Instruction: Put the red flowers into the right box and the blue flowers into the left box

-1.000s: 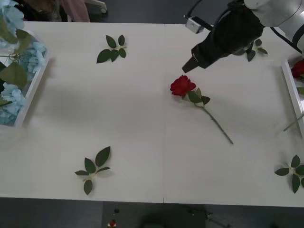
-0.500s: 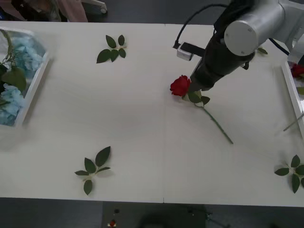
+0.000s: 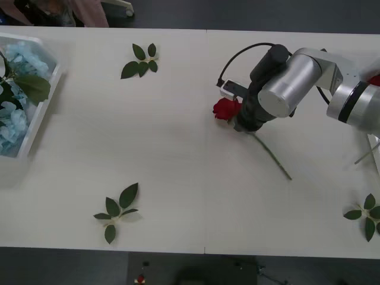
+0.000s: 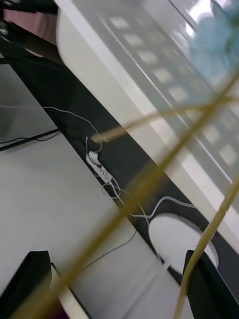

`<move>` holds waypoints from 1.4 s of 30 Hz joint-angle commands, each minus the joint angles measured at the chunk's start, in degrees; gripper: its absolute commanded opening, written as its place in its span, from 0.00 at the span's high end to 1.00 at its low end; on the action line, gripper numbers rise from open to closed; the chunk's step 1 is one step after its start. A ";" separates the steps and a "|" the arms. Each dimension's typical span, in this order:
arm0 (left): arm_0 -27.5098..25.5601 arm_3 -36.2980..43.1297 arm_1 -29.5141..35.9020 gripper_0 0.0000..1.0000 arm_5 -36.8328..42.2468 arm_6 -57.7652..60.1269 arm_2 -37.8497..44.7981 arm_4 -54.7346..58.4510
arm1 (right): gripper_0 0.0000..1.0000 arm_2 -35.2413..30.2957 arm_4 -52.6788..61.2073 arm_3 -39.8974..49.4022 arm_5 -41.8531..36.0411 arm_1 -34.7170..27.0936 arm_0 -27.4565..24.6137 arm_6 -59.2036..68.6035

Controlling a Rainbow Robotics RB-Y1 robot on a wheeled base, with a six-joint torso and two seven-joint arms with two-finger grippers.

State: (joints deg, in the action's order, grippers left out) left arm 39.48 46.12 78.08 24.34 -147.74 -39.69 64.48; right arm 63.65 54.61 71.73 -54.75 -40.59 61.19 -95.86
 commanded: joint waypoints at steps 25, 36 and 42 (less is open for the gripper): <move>-25.68 41.86 -8.74 0.08 34.02 -4.05 43.03 46.09 | 1.00 7.63 -8.20 -16.71 8.25 9.21 1.39 9.20; -23.58 44.41 -9.88 0.08 32.00 -4.49 40.48 38.44 | 1.00 -1.07 -0.91 -16.88 4.56 4.73 3.67 9.81; -23.58 43.70 -10.14 0.08 32.00 -4.40 40.48 38.36 | 1.00 -16.98 8.76 -16.62 -9.06 -4.76 7.28 8.67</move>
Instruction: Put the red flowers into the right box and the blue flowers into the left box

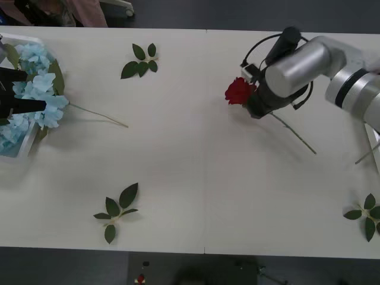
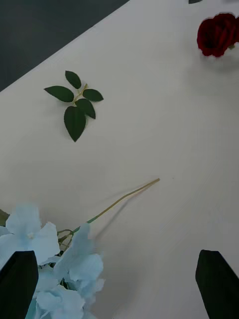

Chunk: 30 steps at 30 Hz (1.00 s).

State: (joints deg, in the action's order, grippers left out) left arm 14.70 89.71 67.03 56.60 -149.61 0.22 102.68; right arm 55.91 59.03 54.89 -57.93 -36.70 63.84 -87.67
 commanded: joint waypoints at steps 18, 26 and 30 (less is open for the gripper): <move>26.35 -5.95 -1.81 0.02 4.22 -3.23 -17.53 -29.56 | 1.00 -27.88 4.96 -31.95 -9.13 -25.79 5.24 -16.13; 39.79 -6.66 -5.06 0.02 1.23 -2.62 -43.11 -56.10 | 1.00 -26.73 2.94 -40.39 6.16 -22.98 2.69 -16.75; 42.34 -12.28 -9.02 0.02 -1.32 -1.83 -51.99 -61.99 | 1.00 -26.12 1.88 -41.62 13.63 -21.75 0.40 -16.13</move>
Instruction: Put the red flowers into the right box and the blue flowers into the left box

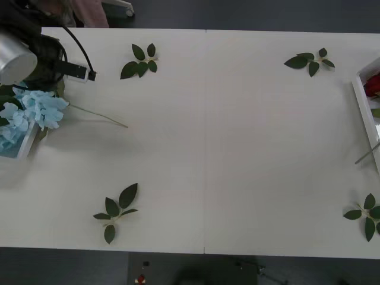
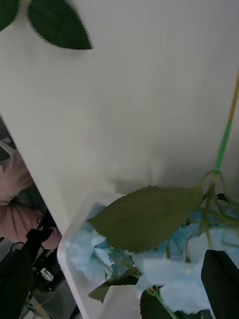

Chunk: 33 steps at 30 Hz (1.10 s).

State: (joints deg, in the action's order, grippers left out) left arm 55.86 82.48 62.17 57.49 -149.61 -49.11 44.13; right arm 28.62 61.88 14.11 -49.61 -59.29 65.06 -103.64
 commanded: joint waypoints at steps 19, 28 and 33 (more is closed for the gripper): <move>3.64 -21.66 -10.32 0.55 -4.93 1.60 -11.71 2.98 | 0.34 -5.68 -3.96 5.58 6.10 2.07 -4.15 -0.42; 3.64 -23.41 -11.63 1.00 -6.07 2.74 -11.79 3.42 | 0.28 -9.55 13.18 30.01 -15.87 1.81 -5.03 -0.86; 4.87 -20.60 -10.23 1.00 -7.56 3.45 -10.83 4.65 | 0.26 -9.20 24.07 49.43 -19.21 1.63 -9.16 -1.39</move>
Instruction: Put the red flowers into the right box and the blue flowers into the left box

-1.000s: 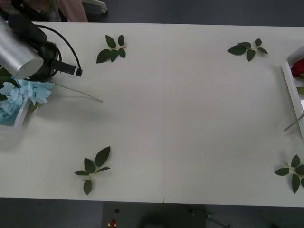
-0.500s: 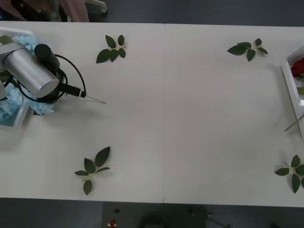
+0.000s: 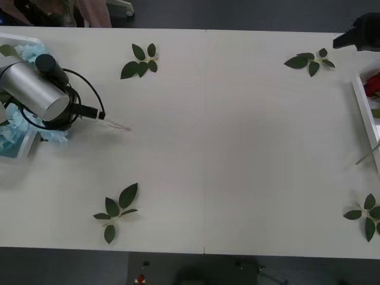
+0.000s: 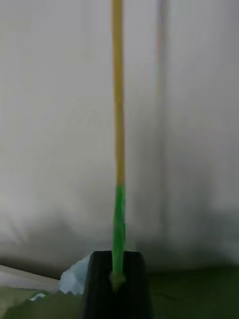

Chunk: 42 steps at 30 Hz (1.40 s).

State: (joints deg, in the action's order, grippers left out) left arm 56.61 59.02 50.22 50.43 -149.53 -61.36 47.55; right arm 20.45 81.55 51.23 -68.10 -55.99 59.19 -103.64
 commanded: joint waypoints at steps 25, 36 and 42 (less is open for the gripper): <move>-7.92 -8.66 21.41 1.00 -28.19 2.76 11.18 13.44 | 0.19 -6.83 -9.12 50.37 -2.12 18.90 -22.54 -16.86; -9.41 -11.47 19.13 0.18 -30.04 2.84 11.00 14.59 | 0.19 -10.61 -11.23 42.46 -13.55 24.70 -17.53 -34.35; -9.32 -10.15 20.44 0.08 -30.04 2.67 13.29 15.55 | 0.20 -11.31 -3.50 28.49 -11.88 25.23 -11.90 -43.49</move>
State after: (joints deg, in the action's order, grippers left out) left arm 45.47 47.41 67.74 20.94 -149.44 -50.13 62.91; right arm 9.30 75.78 81.15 -81.61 -30.55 44.07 -142.67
